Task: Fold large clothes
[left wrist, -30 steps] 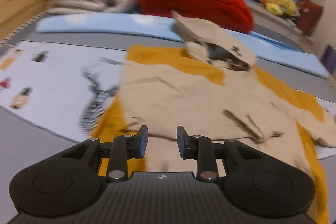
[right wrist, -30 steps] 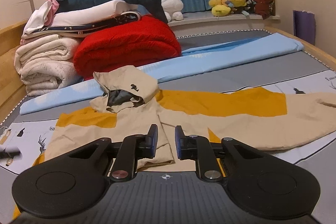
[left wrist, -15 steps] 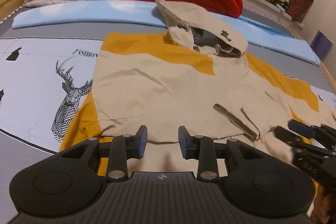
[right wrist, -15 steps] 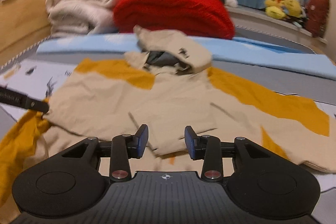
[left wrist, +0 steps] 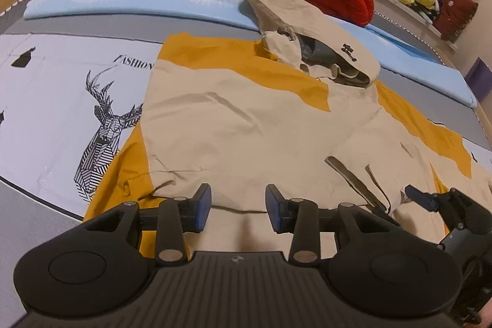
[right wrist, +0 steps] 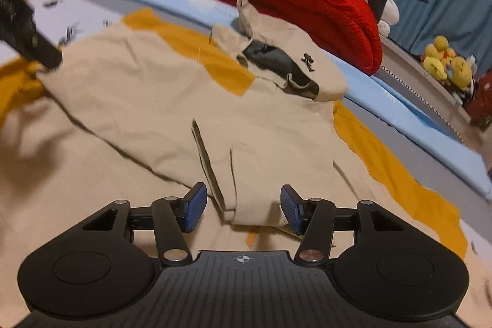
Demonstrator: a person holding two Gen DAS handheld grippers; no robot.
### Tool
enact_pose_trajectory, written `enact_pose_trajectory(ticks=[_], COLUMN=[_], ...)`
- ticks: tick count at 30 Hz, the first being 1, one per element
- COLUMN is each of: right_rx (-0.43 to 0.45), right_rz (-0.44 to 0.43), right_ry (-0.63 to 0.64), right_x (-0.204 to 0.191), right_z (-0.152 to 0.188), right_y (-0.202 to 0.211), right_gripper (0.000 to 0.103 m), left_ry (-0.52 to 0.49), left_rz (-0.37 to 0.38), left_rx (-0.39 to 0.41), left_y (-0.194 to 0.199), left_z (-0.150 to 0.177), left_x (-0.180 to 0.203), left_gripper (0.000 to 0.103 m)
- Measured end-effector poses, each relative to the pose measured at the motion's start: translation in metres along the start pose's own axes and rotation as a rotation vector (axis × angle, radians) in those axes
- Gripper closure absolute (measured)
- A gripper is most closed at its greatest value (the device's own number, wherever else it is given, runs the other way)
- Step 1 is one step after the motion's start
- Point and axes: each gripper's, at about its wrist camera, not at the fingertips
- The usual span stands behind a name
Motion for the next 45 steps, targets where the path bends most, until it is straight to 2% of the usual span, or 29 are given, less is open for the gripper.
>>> enact_pose_trajectory(ticks=[6, 8, 9, 11, 12, 16, 19, 21, 22, 24, 26, 28, 30, 32, 34, 36, 38, 45], right_rx=[-0.025, -0.015, -0.007, 0.017, 0.039, 0.131, 0.248, 0.307, 0.317, 0.297, 0.245, 0.190, 0.161, 0.120, 0.056, -0.005, -0.051, -0.123], right_rz=[0.017, 0.002, -0.015, -0.039, -0.047, -0.112, -0.090, -0.001, 0.074, 0.229, 0.258, 0.237, 0.172, 0.060, -0.073, -0.152, -0.161, -0.281], right_ry=[0.077, 0.080, 0.068, 0.032, 0.005, -0.278, -0.548, -0.714, -0.795, -0.905, -0.978, -1.074, -1.116, -1.140, -1.172, -1.214, -1.236, -1.276], right_x=[-0.006, -0.002, 0.001, 0.010, 0.014, 0.063, 0.112, 0.139, 0.151, 0.170, 0.185, 0.196, 0.199, 0.200, 0.199, 0.196, 0.192, 0.187], right_z=[0.001, 0.001, 0.001, -0.004, -0.006, -0.016, -0.010, 0.002, 0.009, 0.022, 0.033, 0.045, 0.051, 0.054, 0.056, 0.060, 0.062, 0.072], right_y=[-0.009, -0.007, -0.005, 0.001, 0.006, 0.031, 0.051, 0.063, 0.067, 0.068, 0.061, 0.053, 0.043, 0.028, 0.010, -0.008, -0.020, -0.051], right_gripper=[0.051, 0.073, 0.076, 0.093, 0.093, 0.096, 0.098, 0.102, 0.103, 0.103, 0.099, 0.098, 0.089, 0.073, 0.066, 0.065, 0.065, 0.065], left_ry=[0.009, 0.017, 0.021, 0.029, 0.033, 0.047, 0.051, 0.047, 0.046, 0.043, 0.042, 0.044, 0.047, 0.051, 0.056, 0.061, 0.069, 0.081], left_rz=[-0.002, -0.011, -0.016, -0.025, -0.028, -0.032, -0.034, -0.039, -0.041, -0.043, -0.044, -0.043, -0.041, -0.039, -0.037, -0.036, -0.036, -0.040], left_rx=[-0.002, -0.001, 0.001, 0.006, 0.008, 0.011, 0.012, 0.014, 0.014, 0.012, 0.011, 0.008, 0.006, 0.004, 0.001, -0.001, -0.002, 0.004], left_y=[-0.002, -0.002, -0.003, -0.002, -0.001, -0.001, -0.001, -0.001, -0.001, -0.001, -0.002, -0.002, -0.003, -0.004, -0.005, -0.006, -0.007, -0.004], left_z=[-0.003, -0.004, -0.005, -0.006, -0.006, -0.008, -0.009, -0.009, -0.009, -0.008, -0.008, -0.008, -0.009, -0.010, -0.010, -0.011, -0.011, -0.013], left_x=[0.000, -0.002, -0.004, -0.006, -0.008, -0.011, -0.012, -0.012, -0.012, -0.013, -0.013, -0.013, -0.013, -0.013, -0.014, -0.015, -0.016, -0.022], left_gripper=[0.056, 0.056, 0.056, 0.056, 0.056, 0.056, 0.056, 0.056, 0.056, 0.056, 0.056, 0.056, 0.056, 0.056, 0.056, 0.056, 0.056, 0.056])
Point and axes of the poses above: each gripper's, at about its wrist camera, not at the fingertips, and y roughly against the way its jaws point, x to its right, z to its underside, and after that the axes turned 11 degrees about -x, right-handed
